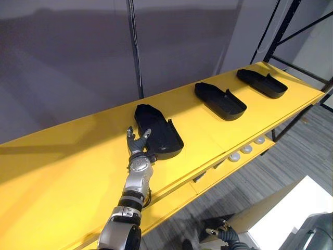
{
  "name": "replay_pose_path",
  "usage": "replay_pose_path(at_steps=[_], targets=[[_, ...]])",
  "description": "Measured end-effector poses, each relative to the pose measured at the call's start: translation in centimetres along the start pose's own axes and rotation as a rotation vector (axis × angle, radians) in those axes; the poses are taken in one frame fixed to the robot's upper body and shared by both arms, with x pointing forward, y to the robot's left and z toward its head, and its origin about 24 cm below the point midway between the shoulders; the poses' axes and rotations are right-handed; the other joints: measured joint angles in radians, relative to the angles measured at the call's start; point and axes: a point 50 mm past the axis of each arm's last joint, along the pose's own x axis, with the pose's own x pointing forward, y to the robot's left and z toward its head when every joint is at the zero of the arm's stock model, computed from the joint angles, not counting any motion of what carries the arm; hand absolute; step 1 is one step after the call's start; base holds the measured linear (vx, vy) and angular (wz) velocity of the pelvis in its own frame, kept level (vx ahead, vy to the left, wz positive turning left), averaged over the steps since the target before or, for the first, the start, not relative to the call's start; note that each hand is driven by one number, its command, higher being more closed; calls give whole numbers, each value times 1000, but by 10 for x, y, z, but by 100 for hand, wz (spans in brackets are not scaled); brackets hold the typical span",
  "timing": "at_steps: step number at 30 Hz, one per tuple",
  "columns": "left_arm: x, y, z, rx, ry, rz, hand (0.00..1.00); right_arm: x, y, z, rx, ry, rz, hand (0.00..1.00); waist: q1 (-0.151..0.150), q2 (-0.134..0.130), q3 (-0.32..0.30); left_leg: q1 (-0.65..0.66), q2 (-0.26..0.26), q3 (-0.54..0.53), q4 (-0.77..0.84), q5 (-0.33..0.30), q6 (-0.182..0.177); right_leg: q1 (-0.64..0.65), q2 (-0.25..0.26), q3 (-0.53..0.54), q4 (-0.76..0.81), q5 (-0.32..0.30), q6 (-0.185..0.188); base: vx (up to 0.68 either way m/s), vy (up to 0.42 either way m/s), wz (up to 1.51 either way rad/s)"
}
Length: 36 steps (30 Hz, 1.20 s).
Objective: Walk over and take plastic housings, then place them on the shelf
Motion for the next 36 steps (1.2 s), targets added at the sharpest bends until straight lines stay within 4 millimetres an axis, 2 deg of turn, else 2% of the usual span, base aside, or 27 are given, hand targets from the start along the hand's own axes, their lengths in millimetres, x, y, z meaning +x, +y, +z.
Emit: replay_pose_path(at_steps=[6, 11, 12, 17, 18, 23, 30, 33, 36], targets=[[-21, -16, 43, -32, -227, -35, 0, -3, -2, -2, 6, -4, -16, 0, 32, 2, 12, -2, 6, -3, 35, -22, -5, -1, 3, -1, 43, -28, -4, 1, -5, 1], [-47, -36, 56, -29, -332, -147, 0, -7, -4, -5, 18, -8, -24, 0, 63, 2, 12, -2, 6, -6, 40, -27, 0, -3, 3, -4, 58, -35, -3, 1, -3, 1], [-51, -40, 59, -16, -355, -188, 100, -7, -4, -6, 20, -8, -23, 0, 67, 2, 12, -2, 6, -5, 41, -27, 0, -3, 2, -5, 59, -36, -2, 0, 0, 0], [-77, -58, 61, 58, -451, -410, 100, -8, -3, -8, 48, -2, -22, 0, 83, 2, 12, -3, 6, -8, 41, -27, 1, -3, 1, -9, 59, -37, -1, 0, 0, 0], [-86, -62, 54, 95, -459, -484, 100, -8, -3, -8, 51, -2, -22, 0, 84, 2, 12, -4, 6, -9, 41, -28, 2, -3, 1, -10, 59, -37, -1, 0, 0, 0], [-105, -68, 31, 211, -433, -658, 100, -8, -2, -8, 52, -4, -13, 0, 84, 1, 11, -8, 6, -8, 41, -28, 3, -9, 1, -9, 59, -38, 0, 0, 0, 0], [-111, -58, -18, 386, -298, -750, 100, -9, -2, -10, 59, -2, -7, 0, 84, 2, 5, -6, 6, -4, 41, -28, 4, -4, 3, -10, 51, -38, -1, 0, 0, 0], [-113, -56, -34, 473, -264, -799, 100, -8, -2, -12, 58, 8, -6, 0, 81, 4, -10, -11, 6, -3, 39, -28, 4, -2, 3, -8, 32, -30, -2, 2, -1, -1], [-112, -55, -41, 518, -254, -805, 100, -7, -2, -12, 56, 15, -5, 0, 80, 4, -10, -16, 7, -2, 40, -28, 4, -3, 4, -7, 17, -20, -4, 3, -3, -1]])
